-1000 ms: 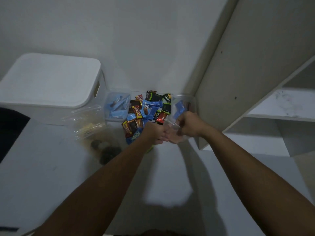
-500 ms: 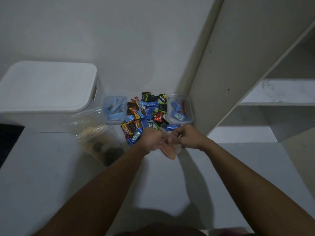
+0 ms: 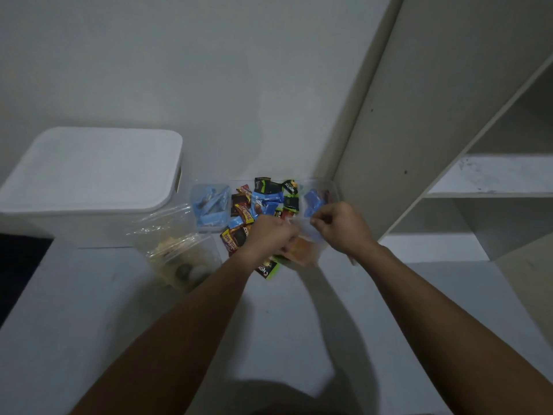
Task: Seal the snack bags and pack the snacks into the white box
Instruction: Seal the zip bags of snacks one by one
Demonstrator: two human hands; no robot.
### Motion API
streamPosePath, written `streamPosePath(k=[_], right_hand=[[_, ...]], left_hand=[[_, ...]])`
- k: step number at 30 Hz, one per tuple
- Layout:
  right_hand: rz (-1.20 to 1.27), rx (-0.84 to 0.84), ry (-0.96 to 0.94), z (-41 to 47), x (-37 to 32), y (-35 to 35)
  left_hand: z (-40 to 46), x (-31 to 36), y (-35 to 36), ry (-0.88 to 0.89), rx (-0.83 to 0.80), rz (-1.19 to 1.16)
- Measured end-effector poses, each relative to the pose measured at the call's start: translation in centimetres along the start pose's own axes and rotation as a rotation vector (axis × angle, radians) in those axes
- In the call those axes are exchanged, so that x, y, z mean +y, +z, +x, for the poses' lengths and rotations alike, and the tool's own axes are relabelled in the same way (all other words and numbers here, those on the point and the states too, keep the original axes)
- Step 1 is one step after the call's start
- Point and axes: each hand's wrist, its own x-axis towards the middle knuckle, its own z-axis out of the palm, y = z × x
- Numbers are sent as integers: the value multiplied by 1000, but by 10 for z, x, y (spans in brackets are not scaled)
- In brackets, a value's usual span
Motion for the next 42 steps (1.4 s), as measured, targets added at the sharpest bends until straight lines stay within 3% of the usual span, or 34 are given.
streamPosePath(k=[4, 9, 12, 16, 24, 34, 42], right_hand=[[-35, 68, -132, 8, -15, -20], [-19, 85, -220, 20, -32, -39], [42, 75, -251, 25, -38, -48], [104, 69, -266, 27, -43, -57], [275, 4, -285, 22, -55, -61], [55, 172, -339, 26, -67, -60], [168, 88, -328, 24, -69, -65]], left_hand=[[6, 9, -15, 245, 228, 6], [11, 27, -31, 508, 223, 87], [12, 36, -37, 512, 270, 18], [5, 43, -42, 546, 219, -42], [1, 52, -50, 534, 325, -84], [-2, 62, -55, 551, 221, -67], [-2, 68, -53, 583, 280, -39]])
